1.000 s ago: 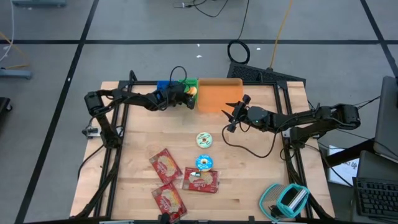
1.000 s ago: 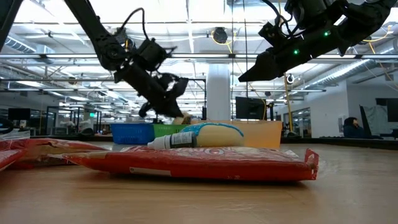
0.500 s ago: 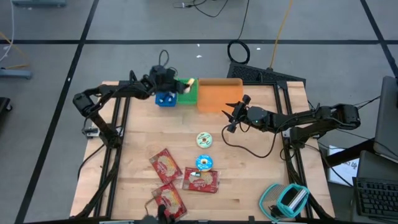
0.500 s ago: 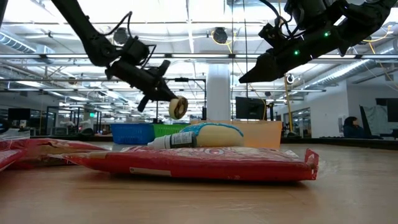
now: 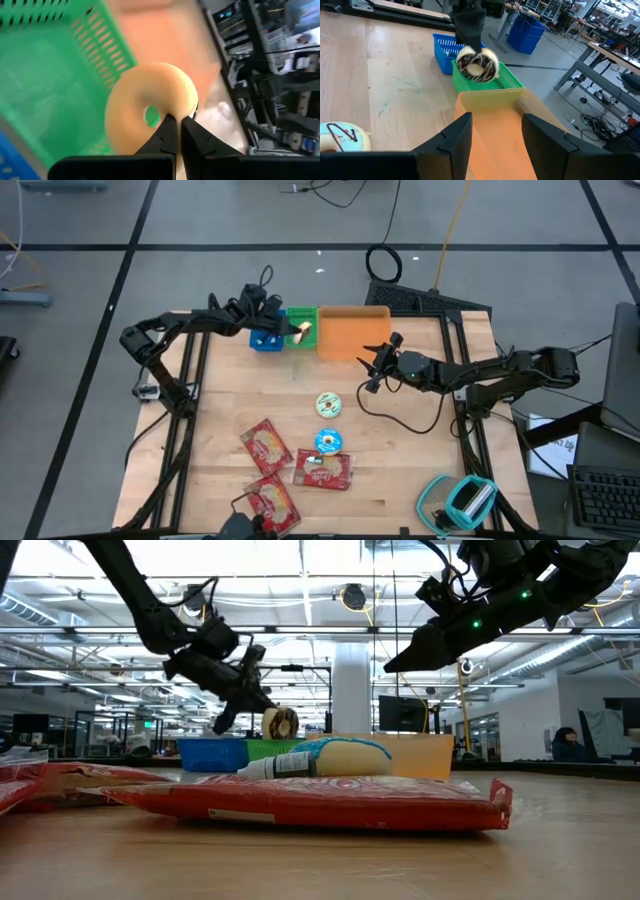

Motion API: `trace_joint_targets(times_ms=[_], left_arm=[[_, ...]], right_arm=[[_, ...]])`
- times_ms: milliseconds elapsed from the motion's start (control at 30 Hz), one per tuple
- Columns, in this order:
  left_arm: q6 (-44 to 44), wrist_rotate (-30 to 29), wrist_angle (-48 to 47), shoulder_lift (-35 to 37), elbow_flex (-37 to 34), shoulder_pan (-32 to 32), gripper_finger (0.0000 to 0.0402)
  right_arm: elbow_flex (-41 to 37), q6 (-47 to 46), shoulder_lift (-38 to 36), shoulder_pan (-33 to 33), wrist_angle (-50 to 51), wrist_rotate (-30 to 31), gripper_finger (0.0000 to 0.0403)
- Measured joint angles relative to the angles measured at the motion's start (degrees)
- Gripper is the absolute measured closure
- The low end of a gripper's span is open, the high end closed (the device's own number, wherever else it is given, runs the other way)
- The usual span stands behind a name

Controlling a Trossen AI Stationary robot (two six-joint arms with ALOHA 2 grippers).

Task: Pick & Place Food Item
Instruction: Put the black donut into the green bin

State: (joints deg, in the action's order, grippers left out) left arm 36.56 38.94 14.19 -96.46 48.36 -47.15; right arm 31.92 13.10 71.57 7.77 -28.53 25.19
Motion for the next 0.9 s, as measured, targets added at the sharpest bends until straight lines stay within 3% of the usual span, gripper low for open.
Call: trace_joint_targets(times_ms=[333, 900], left_arm=[[1.86, -1.52, 5.81, -6.72, 0.01, 0.08, 0.0397], [1.76, -8.79, 5.62, -7.96, 0.09, -1.54, 0.0333]], right_arm=[[0.0, -0.17, 0.0, 0.0, -0.18, 0.02, 0.0243], [0.0, -0.04, 0.0, 0.01, 0.13, 0.01, 0.0243]])
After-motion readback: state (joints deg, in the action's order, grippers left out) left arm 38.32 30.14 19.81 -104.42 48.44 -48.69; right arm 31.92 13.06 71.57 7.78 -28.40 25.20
